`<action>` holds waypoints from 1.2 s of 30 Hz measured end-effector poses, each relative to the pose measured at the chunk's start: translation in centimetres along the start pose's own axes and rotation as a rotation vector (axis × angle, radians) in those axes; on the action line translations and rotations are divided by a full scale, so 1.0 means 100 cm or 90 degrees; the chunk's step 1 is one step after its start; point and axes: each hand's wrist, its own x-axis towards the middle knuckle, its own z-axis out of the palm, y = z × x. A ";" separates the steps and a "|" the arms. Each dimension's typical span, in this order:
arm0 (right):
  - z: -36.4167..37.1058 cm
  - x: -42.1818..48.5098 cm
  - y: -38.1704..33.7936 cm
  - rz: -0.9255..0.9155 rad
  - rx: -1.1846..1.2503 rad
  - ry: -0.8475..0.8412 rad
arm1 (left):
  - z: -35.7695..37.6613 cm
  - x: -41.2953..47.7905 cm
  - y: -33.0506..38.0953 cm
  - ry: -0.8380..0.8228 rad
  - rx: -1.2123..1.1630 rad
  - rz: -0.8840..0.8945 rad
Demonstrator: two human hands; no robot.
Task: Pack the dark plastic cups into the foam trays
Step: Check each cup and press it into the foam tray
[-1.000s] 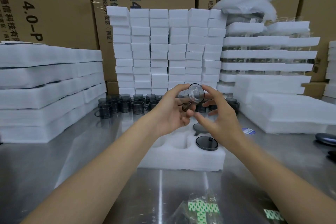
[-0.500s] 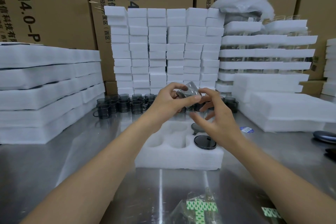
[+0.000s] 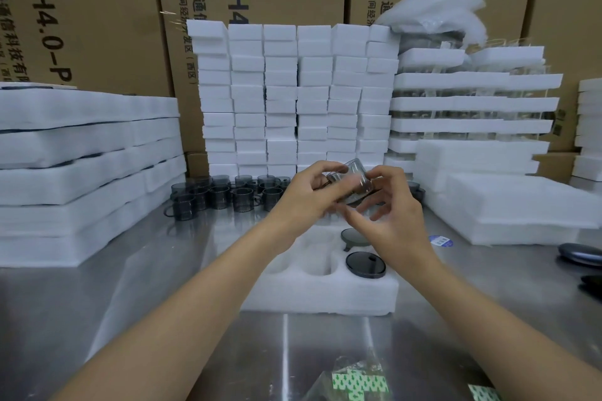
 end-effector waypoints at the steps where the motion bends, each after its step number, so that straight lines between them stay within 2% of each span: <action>1: 0.000 0.000 -0.003 0.025 0.035 0.000 | -0.001 0.000 0.003 -0.002 -0.032 -0.021; 5: -0.001 0.007 -0.018 0.188 0.290 -0.064 | -0.004 0.004 0.005 0.017 -0.090 -0.046; 8: 0.001 0.008 -0.023 0.283 0.361 -0.124 | -0.003 0.002 0.002 -0.017 -0.117 -0.012; 11: 0.004 0.005 -0.023 0.289 0.358 -0.149 | -0.001 0.001 0.001 0.029 -0.118 0.002; 15: 0.002 0.004 -0.023 0.269 0.356 -0.104 | -0.001 0.004 -0.003 0.103 -0.103 -0.009; 24: -0.001 0.012 -0.026 0.360 0.493 -0.099 | -0.011 0.005 0.000 -0.006 -0.162 -0.020; 30: -0.004 0.013 -0.018 0.355 0.464 -0.129 | -0.018 0.007 -0.004 -0.058 -0.116 -0.005; 36: -0.002 0.010 -0.018 0.298 0.294 -0.157 | -0.043 0.009 0.001 -0.096 0.053 0.010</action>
